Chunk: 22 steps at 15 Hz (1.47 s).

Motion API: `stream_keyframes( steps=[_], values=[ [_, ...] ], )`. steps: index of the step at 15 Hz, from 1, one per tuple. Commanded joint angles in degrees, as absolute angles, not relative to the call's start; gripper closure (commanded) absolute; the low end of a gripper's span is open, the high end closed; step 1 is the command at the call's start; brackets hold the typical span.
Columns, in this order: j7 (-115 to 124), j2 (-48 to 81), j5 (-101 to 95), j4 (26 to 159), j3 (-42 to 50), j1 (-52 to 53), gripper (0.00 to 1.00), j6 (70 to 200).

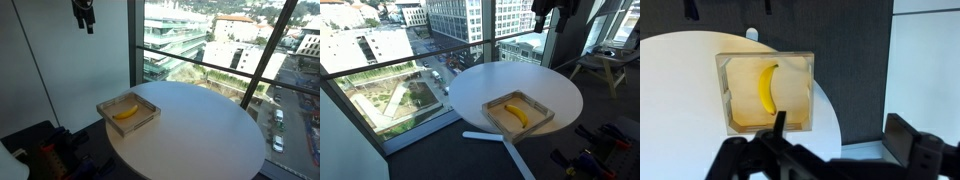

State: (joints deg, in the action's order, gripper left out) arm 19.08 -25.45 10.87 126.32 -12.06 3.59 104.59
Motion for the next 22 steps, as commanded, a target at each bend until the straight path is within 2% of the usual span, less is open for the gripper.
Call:
stream_keyframes(
  steps=[1,22],
  values=[
    [20.6,-24.5,8.9,126.1,-11.7,3.2,0.0,105.7],
    [20.2,-16.5,7.2,124.7,-8.0,2.0,0.0,109.3]
  ],
)
